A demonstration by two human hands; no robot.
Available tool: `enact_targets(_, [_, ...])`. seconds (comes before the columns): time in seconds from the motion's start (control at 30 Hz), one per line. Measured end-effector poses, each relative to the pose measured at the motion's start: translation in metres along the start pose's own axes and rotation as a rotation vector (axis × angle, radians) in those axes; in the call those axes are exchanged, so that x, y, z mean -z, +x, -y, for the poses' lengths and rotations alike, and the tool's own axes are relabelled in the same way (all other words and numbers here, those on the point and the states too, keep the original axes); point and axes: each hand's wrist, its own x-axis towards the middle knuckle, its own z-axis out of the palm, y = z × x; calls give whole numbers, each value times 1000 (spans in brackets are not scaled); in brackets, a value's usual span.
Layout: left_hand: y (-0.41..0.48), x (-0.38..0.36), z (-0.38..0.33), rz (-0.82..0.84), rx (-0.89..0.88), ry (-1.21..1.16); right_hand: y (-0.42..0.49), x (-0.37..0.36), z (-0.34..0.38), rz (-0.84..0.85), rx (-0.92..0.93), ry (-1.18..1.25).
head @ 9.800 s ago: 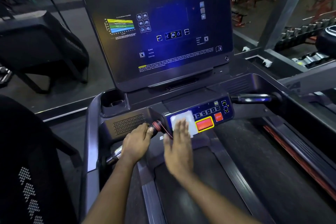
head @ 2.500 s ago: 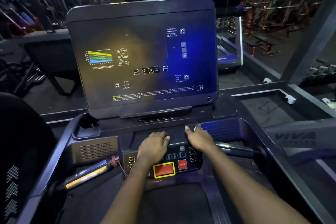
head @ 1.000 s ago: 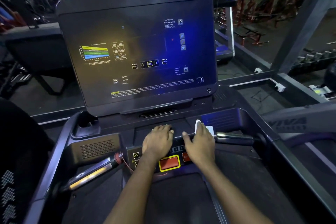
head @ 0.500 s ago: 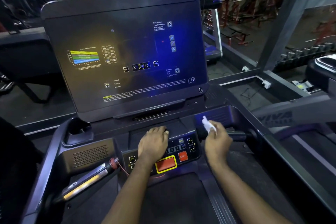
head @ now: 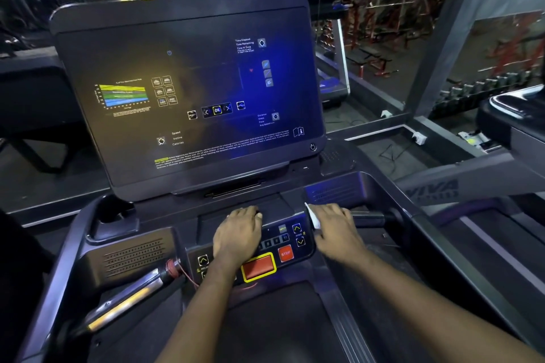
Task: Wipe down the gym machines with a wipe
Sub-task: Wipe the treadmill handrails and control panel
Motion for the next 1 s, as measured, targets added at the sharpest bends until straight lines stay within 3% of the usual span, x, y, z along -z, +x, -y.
enact_targets(0.3, [16,-10,-15,-94,-21,-206,-7,-13,-29,140,179,-211])
enact_targets(0.43, [34,-14,-52,9,-215,-271,8,-16,-21,-3,3,-161])
enact_targets(0.6, [46,-32,-63,133,-251,-187,-11,-26,-42,-28,167,-126])
enact_targets(0.73, [45,-37,-64,104,-237,-134,1,-24,-50,-78,-82,-95])
enact_targets(0.87, [45,-38,-65,106,-239,-123,-5,-33,-38,-62,159,-79])
enact_targets(0.93, [45,-40,-62,121,-243,-117,-1,-26,-53,-106,80,-62])
enact_targets(1.0, [46,-41,-61,124,-245,-113,2,-26,-52,-162,-118,-55])
